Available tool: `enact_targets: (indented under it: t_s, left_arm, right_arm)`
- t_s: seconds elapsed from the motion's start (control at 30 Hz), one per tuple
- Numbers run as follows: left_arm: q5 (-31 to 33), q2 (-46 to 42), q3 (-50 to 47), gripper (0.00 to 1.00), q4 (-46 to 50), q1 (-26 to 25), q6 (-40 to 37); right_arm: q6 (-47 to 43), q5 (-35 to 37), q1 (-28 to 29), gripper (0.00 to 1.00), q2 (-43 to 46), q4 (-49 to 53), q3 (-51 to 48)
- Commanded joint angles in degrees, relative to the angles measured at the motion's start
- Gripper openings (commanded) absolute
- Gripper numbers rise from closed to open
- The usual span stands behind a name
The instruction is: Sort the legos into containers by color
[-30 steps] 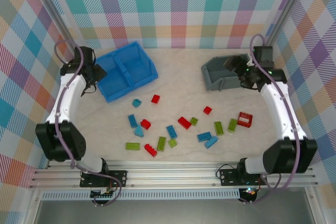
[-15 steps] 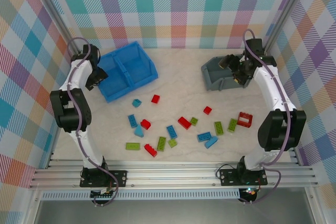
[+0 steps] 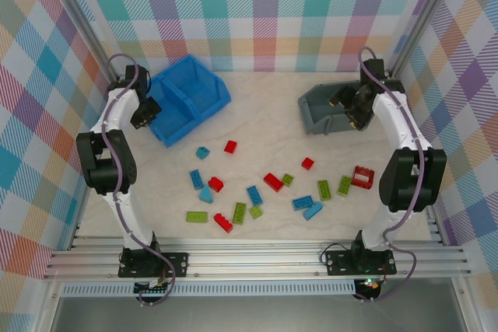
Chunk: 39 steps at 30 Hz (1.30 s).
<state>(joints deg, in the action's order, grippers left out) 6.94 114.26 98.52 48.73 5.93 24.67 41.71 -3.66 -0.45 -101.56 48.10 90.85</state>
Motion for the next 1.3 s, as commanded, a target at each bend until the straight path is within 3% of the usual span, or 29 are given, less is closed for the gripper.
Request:
enact_targets:
  t_s: [0.0, 0.27, 0.53, 0.63, 0.93, 1.27]
  left_arm:
    - [-5.52, 1.55, 0.95, 0.0, -2.53, -1.28, -3.44]
    - [-7.82, 4.14, 5.66, 0.0, -0.59, -5.87, -12.21]
    - [-10.71, 8.01, 10.68, 0.0, 2.39, -9.44, -21.51]
    - [-10.12, 9.17, 12.01, 0.0, 3.58, -11.54, -23.74]
    - [-7.66, 6.11, 7.65, 0.0, 4.82, -16.33, -24.76]
    - [-9.86, -4.32, -9.95, 0.0, -0.82, -18.1, -20.07]
  right_arm:
    - [4.66, 1.47, -1.79, 0.8, -2.98, 1.03, 1.99]
    - [2.5, 0.13, -2.8, 0.66, -14.48, 4.04, 11.98]
    - [-5.37, 4.58, -2.72, 0.29, -17.7, 7.09, 13.54]
    - [-10.57, 7.17, -2.73, 0.2, -18.23, 8.41, 15.4]
    - [-28.04, 4.8, -1.52, 0.14, -20.38, 9.07, 20.39]
    - [-33.69, 4.31, 2.46, 0.12, -16.81, 9.78, 18.42]
